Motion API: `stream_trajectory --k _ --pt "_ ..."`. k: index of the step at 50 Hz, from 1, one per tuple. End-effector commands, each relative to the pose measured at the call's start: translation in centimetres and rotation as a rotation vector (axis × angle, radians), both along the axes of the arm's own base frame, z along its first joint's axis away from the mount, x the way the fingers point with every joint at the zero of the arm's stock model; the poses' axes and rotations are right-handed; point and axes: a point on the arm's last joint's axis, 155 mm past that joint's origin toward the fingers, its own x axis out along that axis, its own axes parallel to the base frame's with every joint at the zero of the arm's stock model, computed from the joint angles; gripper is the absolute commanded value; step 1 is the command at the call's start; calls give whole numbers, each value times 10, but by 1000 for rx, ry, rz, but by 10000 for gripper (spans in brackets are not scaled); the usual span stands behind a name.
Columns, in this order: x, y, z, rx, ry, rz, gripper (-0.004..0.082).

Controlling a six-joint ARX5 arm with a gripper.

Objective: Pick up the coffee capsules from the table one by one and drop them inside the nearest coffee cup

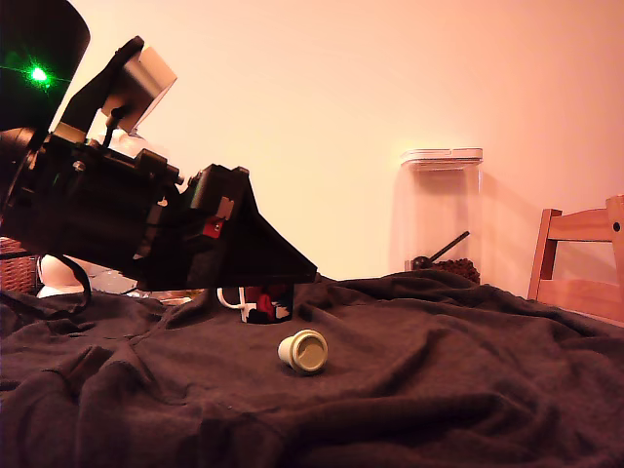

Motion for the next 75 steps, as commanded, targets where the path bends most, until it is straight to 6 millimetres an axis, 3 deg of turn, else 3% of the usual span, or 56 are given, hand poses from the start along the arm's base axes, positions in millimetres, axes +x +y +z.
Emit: stream_trajectory --k 1,17,34,47,67,75 --pt "-1 5 -6 16 13 10 589" --pt "5 8 2 -8 -24 23 589" --pt "16 29 17 -76 -103 90 589" --pt "28 44 12 -33 -130 127 589" --pt "26 50 -6 62 -134 110 589" --pt "32 51 -2 60 -143 137 589"
